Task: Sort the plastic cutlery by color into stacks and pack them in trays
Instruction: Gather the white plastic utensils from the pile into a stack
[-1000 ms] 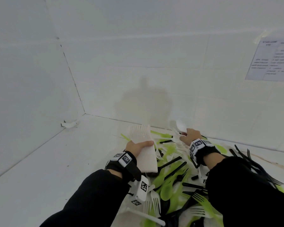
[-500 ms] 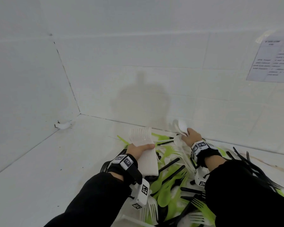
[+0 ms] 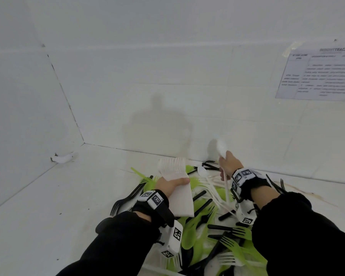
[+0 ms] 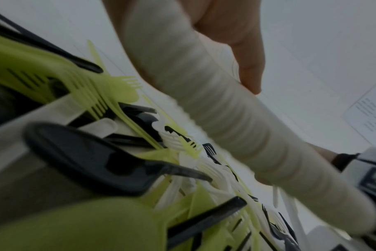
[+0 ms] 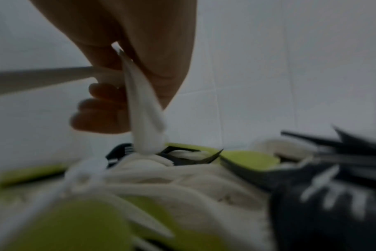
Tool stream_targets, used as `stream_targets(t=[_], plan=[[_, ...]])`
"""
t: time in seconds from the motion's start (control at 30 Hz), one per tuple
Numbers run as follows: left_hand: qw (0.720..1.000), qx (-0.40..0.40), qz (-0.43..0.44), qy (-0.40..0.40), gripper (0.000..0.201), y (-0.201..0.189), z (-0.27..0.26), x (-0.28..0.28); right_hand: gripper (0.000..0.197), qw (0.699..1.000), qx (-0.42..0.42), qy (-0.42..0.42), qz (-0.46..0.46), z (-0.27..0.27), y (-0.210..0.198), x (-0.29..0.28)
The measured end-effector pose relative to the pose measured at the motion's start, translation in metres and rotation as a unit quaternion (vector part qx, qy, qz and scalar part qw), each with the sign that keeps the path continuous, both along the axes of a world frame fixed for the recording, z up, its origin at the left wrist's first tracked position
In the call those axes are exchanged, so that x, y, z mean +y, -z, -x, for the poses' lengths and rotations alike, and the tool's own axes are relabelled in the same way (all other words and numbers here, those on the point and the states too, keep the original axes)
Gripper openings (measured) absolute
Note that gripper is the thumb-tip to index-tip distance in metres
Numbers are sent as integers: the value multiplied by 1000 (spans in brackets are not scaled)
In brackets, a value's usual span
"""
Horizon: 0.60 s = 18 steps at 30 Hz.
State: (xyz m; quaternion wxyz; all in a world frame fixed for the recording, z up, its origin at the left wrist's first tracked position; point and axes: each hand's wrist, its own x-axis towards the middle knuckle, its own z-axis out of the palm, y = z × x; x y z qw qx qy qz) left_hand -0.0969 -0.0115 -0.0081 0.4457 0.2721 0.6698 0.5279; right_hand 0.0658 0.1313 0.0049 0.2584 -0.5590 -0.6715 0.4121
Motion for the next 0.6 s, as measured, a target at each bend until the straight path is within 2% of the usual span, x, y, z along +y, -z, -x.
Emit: stream_targets(t=[0.07,0.13,0.2,0.37,0.47,0.6], plan=[[1000,4,13,7,70,1,-3,2,16,987,-145,-57,-46,3,7,-7],[1000,10,20,14,58,-2,-6,3,35,967,-226,-102,-62,8,16,-11],[999,16,24,17,56,-2,-9,5,53,964,-240,-105,-51,11,22,-13],[1000,1,22,9,67,0,-14,6,87,958,-268,-98,-15,13,22,-13],[1000,10,20,14,68,-1,-17,5,87,963,-257,-81,-17,15,22,-15],[1000,16,13,17,71,-1,-18,6,66,959,-270,-76,-31,21,21,-20]])
